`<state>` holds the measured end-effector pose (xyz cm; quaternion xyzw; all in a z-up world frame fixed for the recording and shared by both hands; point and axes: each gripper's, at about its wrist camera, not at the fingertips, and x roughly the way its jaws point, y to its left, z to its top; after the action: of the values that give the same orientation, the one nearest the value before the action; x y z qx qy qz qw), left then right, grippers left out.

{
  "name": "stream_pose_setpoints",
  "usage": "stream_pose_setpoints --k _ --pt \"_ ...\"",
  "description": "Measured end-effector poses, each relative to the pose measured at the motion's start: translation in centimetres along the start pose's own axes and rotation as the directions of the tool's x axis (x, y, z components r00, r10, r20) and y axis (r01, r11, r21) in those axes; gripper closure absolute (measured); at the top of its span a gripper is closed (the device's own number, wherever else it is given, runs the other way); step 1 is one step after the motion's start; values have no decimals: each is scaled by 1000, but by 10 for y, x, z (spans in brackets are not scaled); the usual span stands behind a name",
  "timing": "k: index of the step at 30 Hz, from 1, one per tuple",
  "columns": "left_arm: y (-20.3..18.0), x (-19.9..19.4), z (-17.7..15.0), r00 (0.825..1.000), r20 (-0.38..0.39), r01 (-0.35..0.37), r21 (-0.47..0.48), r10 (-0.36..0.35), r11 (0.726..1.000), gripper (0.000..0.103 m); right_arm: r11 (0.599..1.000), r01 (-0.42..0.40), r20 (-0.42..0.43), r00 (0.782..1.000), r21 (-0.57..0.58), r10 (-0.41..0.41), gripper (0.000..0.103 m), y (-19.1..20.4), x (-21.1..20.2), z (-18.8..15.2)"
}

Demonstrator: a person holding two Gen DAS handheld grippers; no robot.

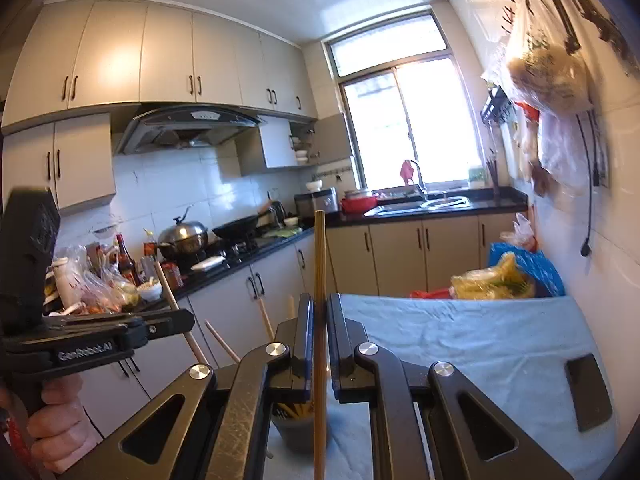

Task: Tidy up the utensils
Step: 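Lower both chopsticks into the holder cup with both tools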

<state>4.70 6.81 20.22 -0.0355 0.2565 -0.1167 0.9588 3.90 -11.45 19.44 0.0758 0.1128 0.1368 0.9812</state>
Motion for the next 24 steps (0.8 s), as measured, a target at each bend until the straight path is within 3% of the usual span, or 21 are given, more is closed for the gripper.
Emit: stream_pose_setpoints --k 7,13,19,24 --pt "5 -6 34 996 78 -35 7 34 999 97 1000 -9 47 999 4 9 96 16 28 24" --pt "15 23 40 997 57 -57 -17 58 998 97 1000 -2 66 998 29 0 96 22 61 33" --pt "22 53 32 996 22 -82 -24 82 996 97 998 12 74 997 59 -16 96 21 87 19" --pt "26 70 22 997 -14 -80 -33 79 996 97 1000 19 64 998 21 -21 96 27 102 8"
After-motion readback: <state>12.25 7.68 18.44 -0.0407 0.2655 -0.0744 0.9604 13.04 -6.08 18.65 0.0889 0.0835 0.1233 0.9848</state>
